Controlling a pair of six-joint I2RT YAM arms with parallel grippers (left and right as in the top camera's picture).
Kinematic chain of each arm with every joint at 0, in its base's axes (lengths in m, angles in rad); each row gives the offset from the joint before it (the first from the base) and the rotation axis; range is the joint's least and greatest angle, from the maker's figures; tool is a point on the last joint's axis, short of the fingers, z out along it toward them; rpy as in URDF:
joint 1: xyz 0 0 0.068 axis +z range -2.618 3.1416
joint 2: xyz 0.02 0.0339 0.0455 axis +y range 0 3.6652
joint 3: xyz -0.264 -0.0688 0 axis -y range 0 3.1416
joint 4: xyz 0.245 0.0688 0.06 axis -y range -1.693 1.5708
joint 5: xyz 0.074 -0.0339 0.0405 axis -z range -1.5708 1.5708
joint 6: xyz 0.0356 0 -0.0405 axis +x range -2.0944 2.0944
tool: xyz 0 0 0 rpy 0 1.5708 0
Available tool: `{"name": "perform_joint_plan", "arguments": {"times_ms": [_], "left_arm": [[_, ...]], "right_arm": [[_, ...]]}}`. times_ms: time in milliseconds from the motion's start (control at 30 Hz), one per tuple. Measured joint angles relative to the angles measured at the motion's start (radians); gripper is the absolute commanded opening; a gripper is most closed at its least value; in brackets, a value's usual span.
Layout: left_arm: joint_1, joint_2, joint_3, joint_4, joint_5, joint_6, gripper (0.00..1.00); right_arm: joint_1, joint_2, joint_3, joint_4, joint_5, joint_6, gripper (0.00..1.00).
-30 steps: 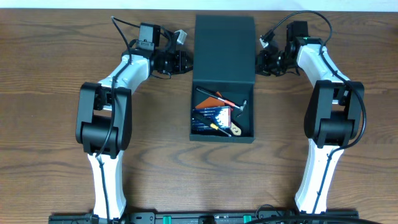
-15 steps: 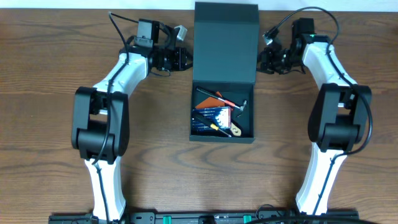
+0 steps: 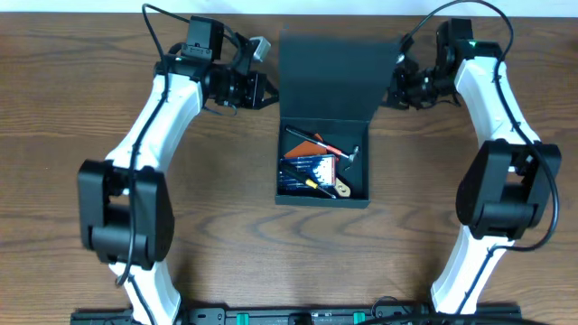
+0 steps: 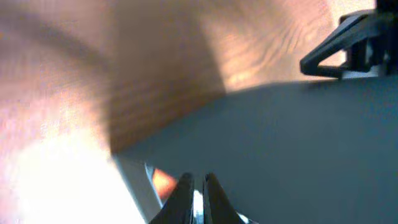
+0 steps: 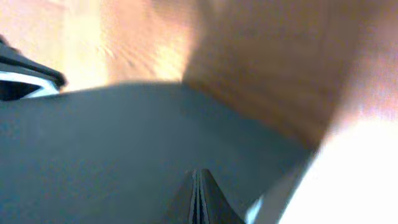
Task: Pack container
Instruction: 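Push the lid forward with both grippers to close the box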
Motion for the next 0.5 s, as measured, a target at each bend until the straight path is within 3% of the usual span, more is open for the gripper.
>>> {"name": "perform_joint_plan", "arguments": {"times_ms": [300,500], "left_arm": [[-0.002,-0.173,0.006,-0.397,-0.113,0.099,0.06],[-0.003,-0.194,0.007,-0.47,-0.383,0.116,0.08]], "right_arm": [[0.0,-0.105,0.0,-0.333,0.279,-0.087,0.1],[0.0,-0.114,0.0,-0.269,0.457,-0.076,0.11]]}}
